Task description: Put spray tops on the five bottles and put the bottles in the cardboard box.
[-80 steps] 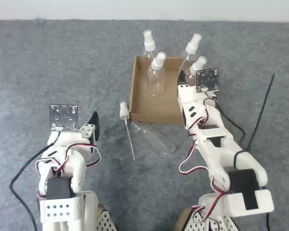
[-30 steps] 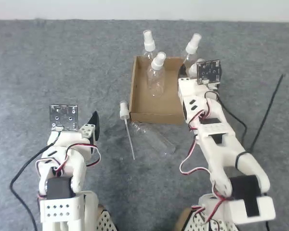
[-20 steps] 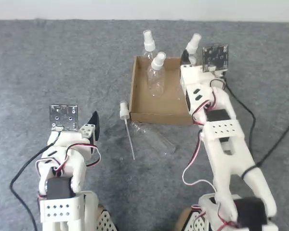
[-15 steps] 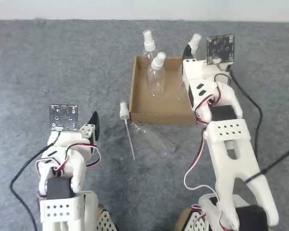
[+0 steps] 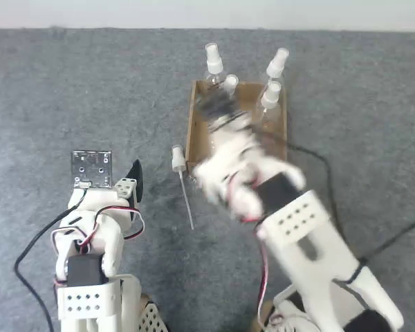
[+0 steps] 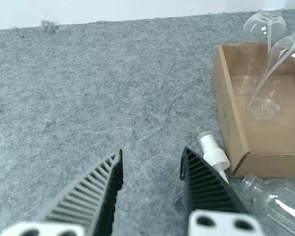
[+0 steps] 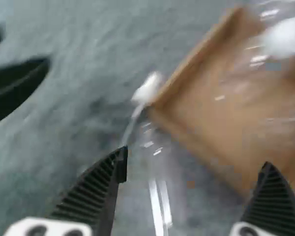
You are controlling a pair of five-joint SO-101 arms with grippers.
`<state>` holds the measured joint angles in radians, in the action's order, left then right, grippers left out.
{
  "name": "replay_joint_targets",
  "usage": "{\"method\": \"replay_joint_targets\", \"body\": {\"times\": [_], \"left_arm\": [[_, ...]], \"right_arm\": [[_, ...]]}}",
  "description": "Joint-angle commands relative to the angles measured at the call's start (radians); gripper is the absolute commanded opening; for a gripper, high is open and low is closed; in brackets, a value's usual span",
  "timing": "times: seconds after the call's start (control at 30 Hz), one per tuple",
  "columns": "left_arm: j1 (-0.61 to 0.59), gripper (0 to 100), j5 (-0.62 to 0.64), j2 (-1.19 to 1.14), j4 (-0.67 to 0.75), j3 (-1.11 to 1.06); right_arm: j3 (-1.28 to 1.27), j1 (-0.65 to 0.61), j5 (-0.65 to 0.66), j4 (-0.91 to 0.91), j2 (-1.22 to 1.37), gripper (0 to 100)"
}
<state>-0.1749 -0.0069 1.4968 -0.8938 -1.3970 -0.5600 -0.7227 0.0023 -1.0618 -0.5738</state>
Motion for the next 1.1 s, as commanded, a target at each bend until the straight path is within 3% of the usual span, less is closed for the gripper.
{"method": "replay_joint_targets", "body": {"times": [0.0,0.2,0.8,0.9,1.07], "left_arm": [[-0.008,17,-0.005,-0.015,0.023,0.010],[-0.011,17,-0.005,-0.015,0.021,0.010],[-0.011,17,-0.006,-0.015,0.023,0.010],[-0.011,17,-0.006,-0.015,0.021,0.010],[-0.011,17,-0.006,-0.015,0.025,0.010]], "right_arm": [[-0.029,-0.091,0.003,-0.024,0.048,35.1],[-0.061,-0.067,0.003,0.074,0.228,35.2],[-0.101,-0.051,0.009,0.131,0.470,34.6],[-0.107,-0.051,0.008,0.139,0.513,29.4],[-0.101,-0.051,0.012,0.131,0.509,12.7]]}}
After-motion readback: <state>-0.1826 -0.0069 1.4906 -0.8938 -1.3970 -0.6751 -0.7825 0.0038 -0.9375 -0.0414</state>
